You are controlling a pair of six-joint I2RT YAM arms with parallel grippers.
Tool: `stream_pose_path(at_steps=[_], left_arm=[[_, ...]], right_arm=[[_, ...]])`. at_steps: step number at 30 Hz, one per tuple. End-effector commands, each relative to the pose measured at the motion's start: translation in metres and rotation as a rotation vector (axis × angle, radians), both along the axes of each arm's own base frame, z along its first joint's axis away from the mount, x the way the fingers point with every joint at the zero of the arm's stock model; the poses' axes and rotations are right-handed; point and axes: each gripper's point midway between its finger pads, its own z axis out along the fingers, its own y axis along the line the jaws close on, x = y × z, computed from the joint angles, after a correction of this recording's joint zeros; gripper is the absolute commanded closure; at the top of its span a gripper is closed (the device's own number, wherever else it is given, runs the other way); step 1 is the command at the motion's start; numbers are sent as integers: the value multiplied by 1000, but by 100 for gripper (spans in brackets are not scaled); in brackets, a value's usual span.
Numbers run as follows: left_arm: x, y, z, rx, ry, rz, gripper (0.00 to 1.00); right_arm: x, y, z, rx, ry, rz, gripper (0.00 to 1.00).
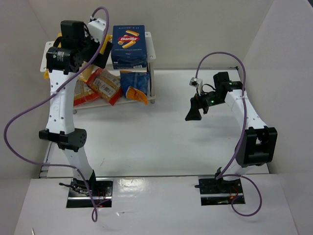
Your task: Place and organize the pasta boxes and bags onto the shelf
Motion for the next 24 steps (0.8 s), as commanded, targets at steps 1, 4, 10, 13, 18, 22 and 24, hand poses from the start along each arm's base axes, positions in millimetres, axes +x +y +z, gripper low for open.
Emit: stream_pose_path(at_steps=[1, 4, 10, 13, 18, 22, 24], left_arm=[[-46, -16, 44, -112, -86, -93, 1], [-67, -15, 44, -126, -73, -96, 1], [-112, -3, 21, -133, -44, -42, 1], [-143, 5, 21, -156, -83, -1, 1], [-187, 29, -12, -191, -105, 87, 1], [-217, 47, -82, -184, -6, 175, 1], [-243, 59, -89, -204, -57, 246, 1]], right_arm=[[-5, 3, 8, 9, -27, 15, 0], [-5, 3, 8, 9, -27, 15, 0], [-7, 3, 8, 8, -18, 14, 0], [-7, 2, 9, 2, -19, 6, 0], [-8, 0, 19, -4, -57, -24, 0], [-15, -5, 22, -30, -100, -66, 0], [-19, -10, 23, -48, -118, -108, 0]])
